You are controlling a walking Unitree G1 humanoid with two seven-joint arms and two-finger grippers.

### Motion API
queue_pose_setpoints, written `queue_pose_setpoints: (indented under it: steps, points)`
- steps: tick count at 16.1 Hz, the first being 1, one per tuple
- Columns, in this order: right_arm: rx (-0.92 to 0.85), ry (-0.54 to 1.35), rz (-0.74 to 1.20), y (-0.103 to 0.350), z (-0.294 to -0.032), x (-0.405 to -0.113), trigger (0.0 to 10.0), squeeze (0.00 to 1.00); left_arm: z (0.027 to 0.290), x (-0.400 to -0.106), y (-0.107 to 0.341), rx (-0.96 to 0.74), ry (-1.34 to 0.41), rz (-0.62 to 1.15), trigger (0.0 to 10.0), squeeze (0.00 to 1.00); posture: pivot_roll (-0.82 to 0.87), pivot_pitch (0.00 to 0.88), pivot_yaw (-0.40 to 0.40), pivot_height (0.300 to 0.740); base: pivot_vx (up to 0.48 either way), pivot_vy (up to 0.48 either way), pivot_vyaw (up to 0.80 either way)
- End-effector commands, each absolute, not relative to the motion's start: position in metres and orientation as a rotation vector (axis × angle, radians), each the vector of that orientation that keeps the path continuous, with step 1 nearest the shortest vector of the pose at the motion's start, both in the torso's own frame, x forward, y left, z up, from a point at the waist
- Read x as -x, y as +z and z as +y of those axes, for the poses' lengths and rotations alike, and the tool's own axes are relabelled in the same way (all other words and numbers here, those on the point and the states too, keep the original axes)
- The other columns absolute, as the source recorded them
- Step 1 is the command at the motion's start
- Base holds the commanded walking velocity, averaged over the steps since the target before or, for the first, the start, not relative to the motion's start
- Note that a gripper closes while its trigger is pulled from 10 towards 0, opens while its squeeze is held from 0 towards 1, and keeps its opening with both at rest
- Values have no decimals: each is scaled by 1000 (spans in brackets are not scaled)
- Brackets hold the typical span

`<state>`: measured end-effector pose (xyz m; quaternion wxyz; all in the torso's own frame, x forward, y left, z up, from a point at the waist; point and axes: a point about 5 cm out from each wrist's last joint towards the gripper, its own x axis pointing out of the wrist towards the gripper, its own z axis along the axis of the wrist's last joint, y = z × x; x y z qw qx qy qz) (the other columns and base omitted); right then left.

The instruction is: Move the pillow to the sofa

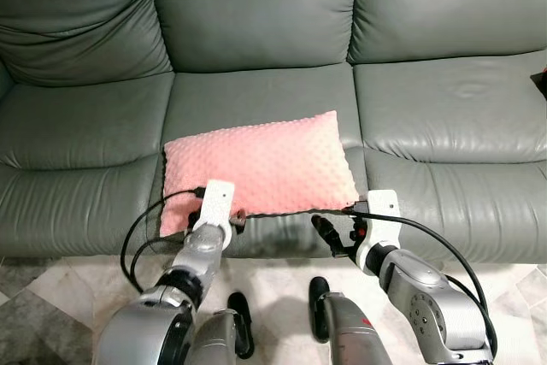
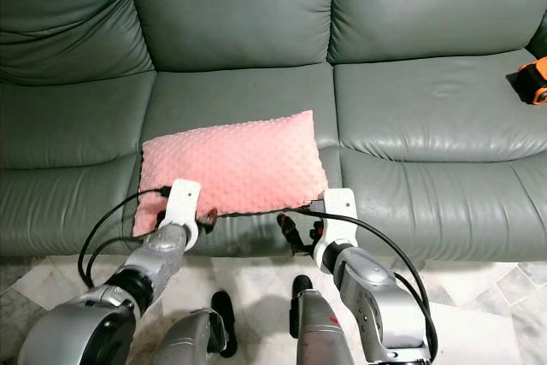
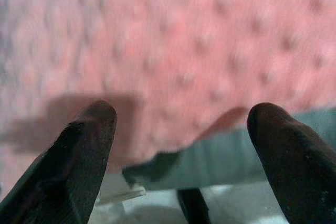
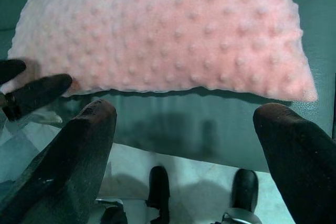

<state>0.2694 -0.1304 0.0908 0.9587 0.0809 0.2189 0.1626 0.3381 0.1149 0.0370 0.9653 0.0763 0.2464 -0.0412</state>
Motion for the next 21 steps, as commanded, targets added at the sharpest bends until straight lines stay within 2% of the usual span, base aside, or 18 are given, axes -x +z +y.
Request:
queue_pose_setpoints:
  steps: [1,5,8,14,16,18,21]
  points:
    - [-173,328,462,86,-127,-265,10000,894,118,-329,25,-160,-75,551,10000,0,-260,397,113,740,0,0,0]
    - [-173,320,460,85,-127,-266,10000,867,113,-332,29,-174,-96,535,10000,0,-257,401,115,740,0,0,0]
    - [-176,319,461,84,-127,-265,10000,773,118,-330,26,-178,-124,549,10000,0,-249,402,121,740,0,0,0]
    - [-179,327,458,84,-125,-267,10000,671,165,-316,11,-159,-33,580,10000,0,-215,394,123,740,0,0,0]
    - [-178,329,456,84,-125,-268,10000,510,173,-309,5,-170,-20,604,10000,0,-206,392,122,740,0,0,0]
    - [-194,345,451,86,-121,-268,10000,0,178,-292,-12,-153,16,697,10000,0,-218,401,119,740,0,0,0]
    - [-271,496,455,98,-107,-255,10000,0,181,-278,-25,-86,70,773,10000,0,-253,429,104,740,0,0,0]
